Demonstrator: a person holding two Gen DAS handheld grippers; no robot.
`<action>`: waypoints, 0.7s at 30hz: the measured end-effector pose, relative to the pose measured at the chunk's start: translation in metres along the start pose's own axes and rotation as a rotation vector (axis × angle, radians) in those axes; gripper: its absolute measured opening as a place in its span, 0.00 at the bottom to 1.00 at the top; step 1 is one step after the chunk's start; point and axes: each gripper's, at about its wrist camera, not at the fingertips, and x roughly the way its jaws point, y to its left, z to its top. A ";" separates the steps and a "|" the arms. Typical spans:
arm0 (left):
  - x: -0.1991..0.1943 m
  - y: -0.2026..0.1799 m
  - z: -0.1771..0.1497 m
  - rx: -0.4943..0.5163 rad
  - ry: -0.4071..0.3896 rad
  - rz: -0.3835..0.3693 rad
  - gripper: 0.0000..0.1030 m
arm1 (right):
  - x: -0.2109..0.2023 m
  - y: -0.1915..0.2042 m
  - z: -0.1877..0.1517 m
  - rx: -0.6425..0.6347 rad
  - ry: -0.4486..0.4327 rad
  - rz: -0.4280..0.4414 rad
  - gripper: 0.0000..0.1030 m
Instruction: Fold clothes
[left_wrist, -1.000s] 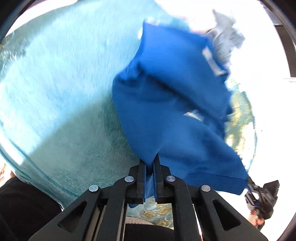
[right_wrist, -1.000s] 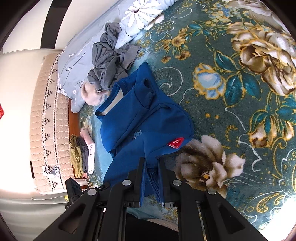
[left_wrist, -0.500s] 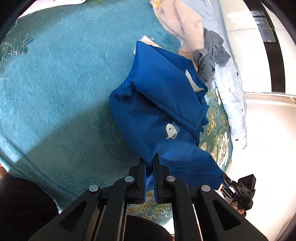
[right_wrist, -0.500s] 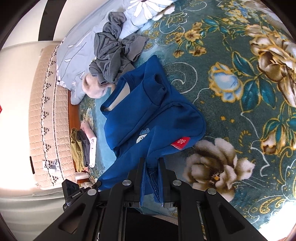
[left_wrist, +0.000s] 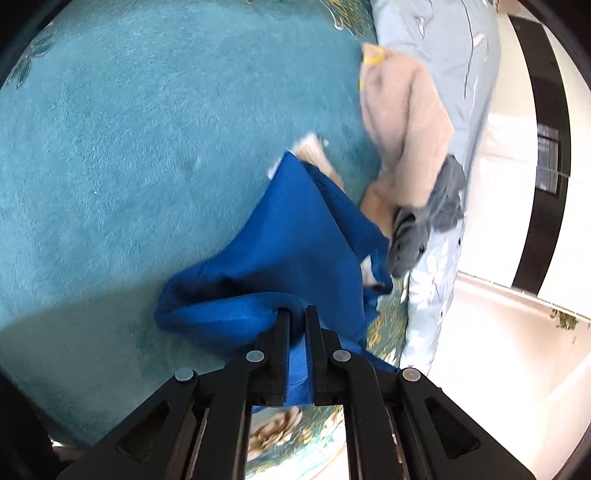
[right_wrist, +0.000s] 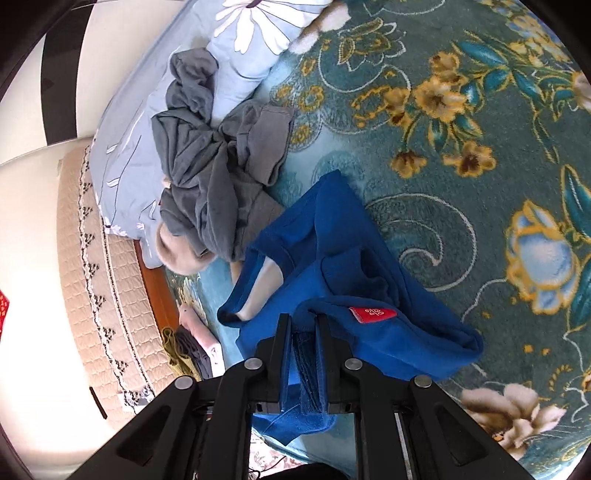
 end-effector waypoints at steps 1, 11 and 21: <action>0.000 0.004 -0.002 0.008 -0.009 -0.014 0.11 | 0.005 -0.001 0.002 0.005 0.004 -0.003 0.15; 0.007 0.004 -0.045 0.334 -0.004 0.203 0.50 | 0.010 -0.013 -0.004 -0.057 0.009 -0.051 0.20; 0.055 0.013 -0.057 0.424 0.118 0.356 0.50 | 0.004 -0.034 -0.014 -0.088 0.012 -0.090 0.31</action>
